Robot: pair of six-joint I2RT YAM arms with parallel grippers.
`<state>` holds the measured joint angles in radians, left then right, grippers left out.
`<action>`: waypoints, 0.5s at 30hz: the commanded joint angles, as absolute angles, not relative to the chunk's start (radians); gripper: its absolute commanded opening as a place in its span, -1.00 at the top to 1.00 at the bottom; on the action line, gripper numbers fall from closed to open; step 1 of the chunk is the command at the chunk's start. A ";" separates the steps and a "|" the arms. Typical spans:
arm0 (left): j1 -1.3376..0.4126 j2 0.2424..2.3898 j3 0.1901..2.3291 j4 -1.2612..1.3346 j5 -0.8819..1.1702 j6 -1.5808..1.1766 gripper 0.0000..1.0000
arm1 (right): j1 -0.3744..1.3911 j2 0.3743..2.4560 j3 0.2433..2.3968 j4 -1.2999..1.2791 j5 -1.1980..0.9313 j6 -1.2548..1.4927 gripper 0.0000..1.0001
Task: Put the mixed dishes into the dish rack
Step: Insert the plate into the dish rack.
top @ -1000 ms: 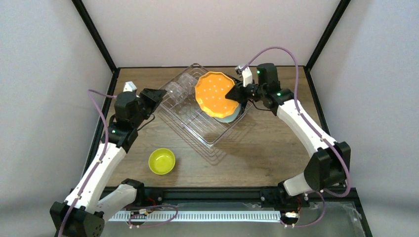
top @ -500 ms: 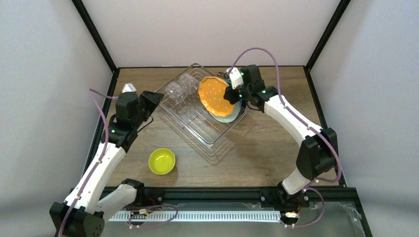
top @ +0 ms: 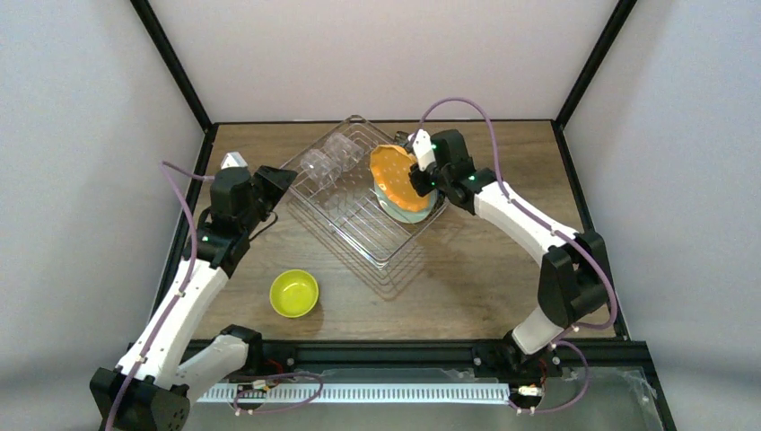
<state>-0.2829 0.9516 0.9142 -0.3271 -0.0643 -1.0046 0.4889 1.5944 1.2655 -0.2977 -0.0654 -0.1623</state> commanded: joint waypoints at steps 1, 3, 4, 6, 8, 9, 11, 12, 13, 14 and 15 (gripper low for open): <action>-0.278 0.944 0.925 -0.340 -0.076 -0.988 -0.99 | 0.506 1.545 1.231 -0.114 -0.040 -0.186 0.99; -0.278 0.946 0.925 -0.342 -0.077 -0.986 -0.99 | 0.512 1.543 1.211 -0.099 -0.037 -0.191 0.99; -0.278 0.946 0.924 -0.341 -0.078 -0.986 -0.99 | 0.517 1.540 1.199 -0.092 -0.038 -0.192 0.99; -0.278 0.947 0.923 -0.344 -0.080 -0.985 -0.99 | 0.522 1.534 1.180 -0.076 -0.040 -0.192 0.99; -0.278 0.947 0.922 -0.344 -0.081 -0.985 -0.99 | 0.530 1.528 1.162 -0.064 -0.037 -0.195 0.99; -0.278 0.949 0.921 -0.342 -0.081 -0.985 -0.99 | 0.531 1.527 1.157 -0.061 -0.037 -0.196 0.99; -0.279 0.951 0.920 -0.341 -0.081 -0.985 -0.99 | 0.534 1.523 1.149 -0.055 -0.036 -0.197 0.99; -0.278 0.953 0.920 -0.340 -0.080 -0.985 -0.99 | 0.536 1.523 1.148 -0.054 -0.037 -0.199 0.99; -0.278 0.955 0.920 -0.339 -0.080 -0.985 -0.99 | 0.536 1.524 1.147 -0.056 -0.040 -0.200 0.99; -0.279 0.956 0.920 -0.338 -0.080 -0.985 -0.99 | 0.536 1.524 1.144 -0.055 -0.042 -0.199 0.99; -0.279 0.956 0.920 -0.336 -0.079 -0.985 -0.99 | 0.538 1.524 1.140 -0.052 -0.044 -0.201 0.99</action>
